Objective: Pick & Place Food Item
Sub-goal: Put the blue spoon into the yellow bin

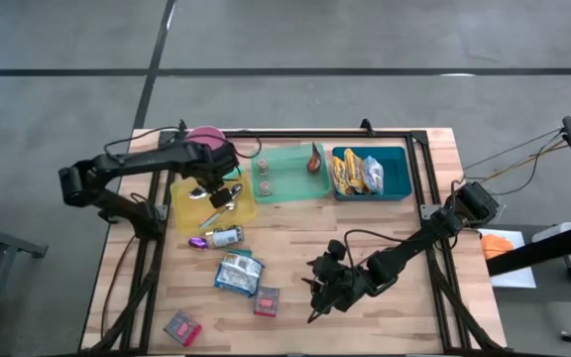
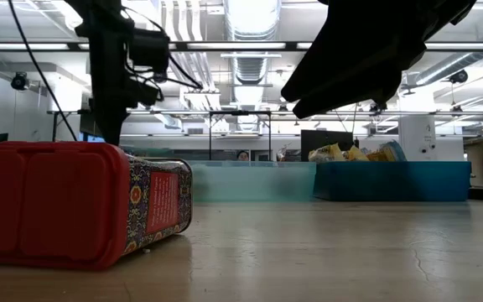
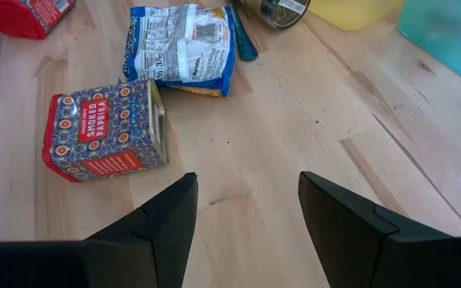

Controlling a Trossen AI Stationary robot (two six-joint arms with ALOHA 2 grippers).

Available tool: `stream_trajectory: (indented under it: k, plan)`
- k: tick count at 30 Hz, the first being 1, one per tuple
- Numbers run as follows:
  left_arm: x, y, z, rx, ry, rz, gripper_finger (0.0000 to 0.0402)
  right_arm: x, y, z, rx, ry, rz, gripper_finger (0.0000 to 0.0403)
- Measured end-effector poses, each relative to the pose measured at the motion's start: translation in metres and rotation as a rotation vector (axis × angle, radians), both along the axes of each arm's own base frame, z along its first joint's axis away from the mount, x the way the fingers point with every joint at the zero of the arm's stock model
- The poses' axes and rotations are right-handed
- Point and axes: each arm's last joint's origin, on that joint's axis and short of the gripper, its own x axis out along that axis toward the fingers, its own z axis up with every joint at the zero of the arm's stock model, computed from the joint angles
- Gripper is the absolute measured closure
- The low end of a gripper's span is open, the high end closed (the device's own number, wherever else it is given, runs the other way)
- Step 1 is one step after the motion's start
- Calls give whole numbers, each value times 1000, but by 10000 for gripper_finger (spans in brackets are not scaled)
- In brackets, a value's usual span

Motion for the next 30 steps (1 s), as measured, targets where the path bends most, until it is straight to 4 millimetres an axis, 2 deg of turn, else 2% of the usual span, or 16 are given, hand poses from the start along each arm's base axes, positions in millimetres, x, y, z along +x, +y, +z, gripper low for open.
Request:
stream_trajectory:
  k: [6, 11, 17, 22, 30]
  plan:
    - [1, 7, -5, -5, 14, -21, 369, 0, 0, 0, 0, 0, 0, 189]
    - [1, 5, -7, -99, -26, -31, 369, 0, 0, 0, 0, 0, 0, 189]
    - [-15, -3, -22, -160, 81, -29, 369, 0, 0, 0, 0, 0, 0, 189]
    - [-26, -9, -35, -161, 93, -28, 369, 0, 0, 0, 0, 0, 0, 189]
    - [-25, -9, -38, -172, 63, -26, 369, 0, 0, 0, 0, 0, 0, 189]
